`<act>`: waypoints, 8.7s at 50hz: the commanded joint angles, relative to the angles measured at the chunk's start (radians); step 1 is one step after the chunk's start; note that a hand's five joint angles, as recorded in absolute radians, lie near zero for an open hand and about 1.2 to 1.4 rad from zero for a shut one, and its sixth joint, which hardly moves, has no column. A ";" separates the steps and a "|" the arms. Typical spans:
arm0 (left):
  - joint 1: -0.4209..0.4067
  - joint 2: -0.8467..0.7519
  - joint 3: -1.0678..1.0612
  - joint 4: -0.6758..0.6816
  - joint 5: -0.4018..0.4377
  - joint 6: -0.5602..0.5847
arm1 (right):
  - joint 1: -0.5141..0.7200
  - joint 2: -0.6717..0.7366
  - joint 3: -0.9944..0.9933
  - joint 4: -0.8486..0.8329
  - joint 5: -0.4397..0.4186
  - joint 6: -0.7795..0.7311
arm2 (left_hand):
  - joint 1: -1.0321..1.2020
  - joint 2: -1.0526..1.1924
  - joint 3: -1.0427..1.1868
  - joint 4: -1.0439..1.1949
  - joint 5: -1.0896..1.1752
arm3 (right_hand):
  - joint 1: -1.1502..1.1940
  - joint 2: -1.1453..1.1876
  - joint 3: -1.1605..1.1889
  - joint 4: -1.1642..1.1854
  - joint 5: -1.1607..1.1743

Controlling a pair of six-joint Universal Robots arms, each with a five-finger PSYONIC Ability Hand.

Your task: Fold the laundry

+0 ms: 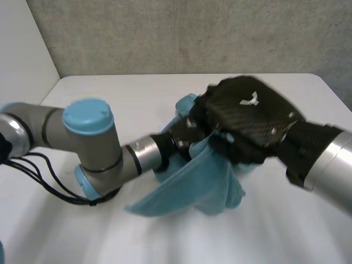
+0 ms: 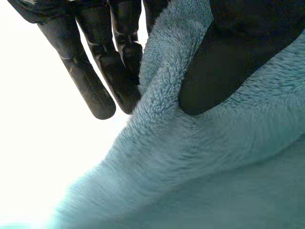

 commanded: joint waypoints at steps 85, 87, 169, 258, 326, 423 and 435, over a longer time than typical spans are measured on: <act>0.000 0.595 -0.626 -0.045 -0.862 0.000 | 0.240 0.813 -0.335 -0.085 0.455 0.778 | 0.284 0.219 0.213 0.208 0.275 | -0.467 -0.669 -0.677 -0.686 -0.648; 0.000 0.595 -0.621 -0.045 -0.862 0.000 | 0.247 0.816 -0.347 -0.085 0.465 0.789 | 0.284 0.219 0.213 0.208 0.275 | -0.362 -0.564 -0.571 -0.580 -0.542; -0.018 0.635 -0.421 -0.019 -0.900 0.066 | 0.275 0.912 -0.463 -0.088 0.327 0.971 | 0.284 0.219 0.213 0.208 0.275 | -0.573 -0.775 -0.782 -0.791 -0.753; -0.136 0.604 -0.392 0.191 -1.003 0.063 | 0.120 0.558 -0.458 -0.523 0.577 -0.307 | 0.284 0.219 0.213 0.208 0.275 | 0.422 0.219 0.212 0.203 0.241; 0.003 -0.141 0.189 -0.436 -0.300 0.517 | -0.043 0.575 0.050 -0.461 0.356 -0.313 | -0.423 -0.489 -0.494 -0.499 -0.432 | 0.422 0.219 0.212 0.203 0.241; 0.080 0.281 -0.206 -0.036 -0.773 0.737 | 0.000 0.659 -0.532 -0.019 0.559 -0.586 | 0.284 0.219 0.213 0.208 0.275 | 0.422 0.219 0.212 0.203 0.241; 0.160 0.337 0.175 0.513 -0.760 0.680 | 0.046 0.513 -0.673 -0.736 0.624 -0.522 | 0.284 0.219 0.213 0.208 0.275 | 0.422 0.219 0.212 0.203 0.241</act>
